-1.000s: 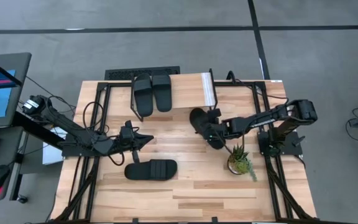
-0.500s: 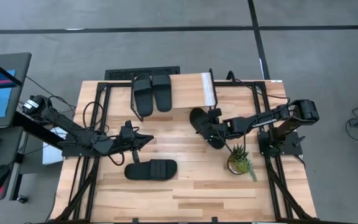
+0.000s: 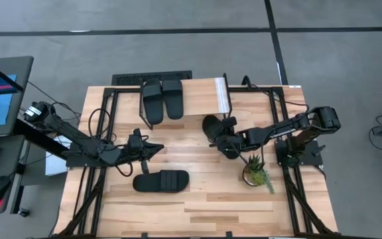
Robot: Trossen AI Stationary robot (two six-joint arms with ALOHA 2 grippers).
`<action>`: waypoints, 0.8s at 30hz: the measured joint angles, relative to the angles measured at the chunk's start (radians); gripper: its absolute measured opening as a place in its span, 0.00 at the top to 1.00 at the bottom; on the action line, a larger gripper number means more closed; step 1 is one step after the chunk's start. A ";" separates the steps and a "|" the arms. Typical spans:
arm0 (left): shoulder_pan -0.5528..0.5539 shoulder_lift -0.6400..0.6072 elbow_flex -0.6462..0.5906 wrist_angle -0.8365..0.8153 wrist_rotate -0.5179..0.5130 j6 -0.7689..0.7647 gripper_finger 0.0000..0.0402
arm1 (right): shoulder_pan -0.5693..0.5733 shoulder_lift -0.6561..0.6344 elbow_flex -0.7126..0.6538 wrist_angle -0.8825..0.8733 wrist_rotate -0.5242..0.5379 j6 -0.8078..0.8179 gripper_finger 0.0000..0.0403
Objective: Pick and place slides into the shelf
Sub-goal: Put the black slipper on the shelf
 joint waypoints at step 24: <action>0.000 0.000 0.000 0.001 -0.003 -0.002 1.00 | 0.010 0.000 0.042 0.008 0.074 0.086 0.74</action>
